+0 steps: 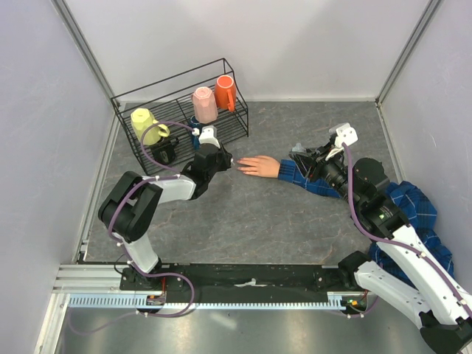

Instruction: Paint the nails

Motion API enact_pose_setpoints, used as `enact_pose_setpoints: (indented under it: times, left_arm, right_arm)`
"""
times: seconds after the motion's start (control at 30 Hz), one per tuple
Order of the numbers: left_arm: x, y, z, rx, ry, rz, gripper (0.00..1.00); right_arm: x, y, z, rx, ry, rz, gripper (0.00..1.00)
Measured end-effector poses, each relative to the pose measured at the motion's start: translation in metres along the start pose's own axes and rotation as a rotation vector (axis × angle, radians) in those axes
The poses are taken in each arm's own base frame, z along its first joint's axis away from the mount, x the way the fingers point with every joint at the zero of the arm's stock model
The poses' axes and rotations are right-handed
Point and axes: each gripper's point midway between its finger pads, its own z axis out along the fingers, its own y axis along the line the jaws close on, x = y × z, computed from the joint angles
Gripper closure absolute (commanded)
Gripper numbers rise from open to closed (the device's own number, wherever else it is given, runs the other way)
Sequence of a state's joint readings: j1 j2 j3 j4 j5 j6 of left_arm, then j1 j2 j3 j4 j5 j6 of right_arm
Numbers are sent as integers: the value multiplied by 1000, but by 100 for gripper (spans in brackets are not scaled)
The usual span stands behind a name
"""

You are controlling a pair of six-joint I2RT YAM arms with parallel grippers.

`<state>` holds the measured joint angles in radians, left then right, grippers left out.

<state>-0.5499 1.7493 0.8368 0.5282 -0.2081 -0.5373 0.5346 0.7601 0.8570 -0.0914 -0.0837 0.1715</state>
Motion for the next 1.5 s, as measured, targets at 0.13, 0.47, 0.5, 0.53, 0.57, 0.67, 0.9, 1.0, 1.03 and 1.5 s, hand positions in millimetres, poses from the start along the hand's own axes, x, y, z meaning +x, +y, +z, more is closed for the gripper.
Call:
enact_pose_setpoints:
  times: [0.13,0.47,0.5,0.53,0.57,0.67,0.9,1.0,1.03,1.5]
  left_arm:
    - [1,-4,0,13,3,1,98]
    - [17,-8,3,30,42,11,98]
    - [17,-8,3,30,42,11,98]
    - [17,-8,4,31,42,11,98]
    - [17,-8,4,30,43,11,98]
    - [17,-8,5,31,44,11,98]
    - [17,-10,9,34,43,11,98]
    - [19,-9,11,31,48,12,98]
    - [20,-9,12,31,50,12,98]
    - [21,-9,12,29,53,12,98]
  right_arm:
    - [0,0,0,0,0,0,100]
    - [0,0,0,-3,0,0,100]
    - [0,0,0,-3,0,0,100]
    - [0,0,0,-3,0,0,100]
    - [0,0,0,-3,0,0,100]
    - [0,0,0,-3,0,0,100]
    - [0,0,0,-3,0,0,100]
    - [0,0,0,-3,0,0,100]
    - [0,0,0,-3,0,0,100]
    - [0,0,0,-3,0,0,100]
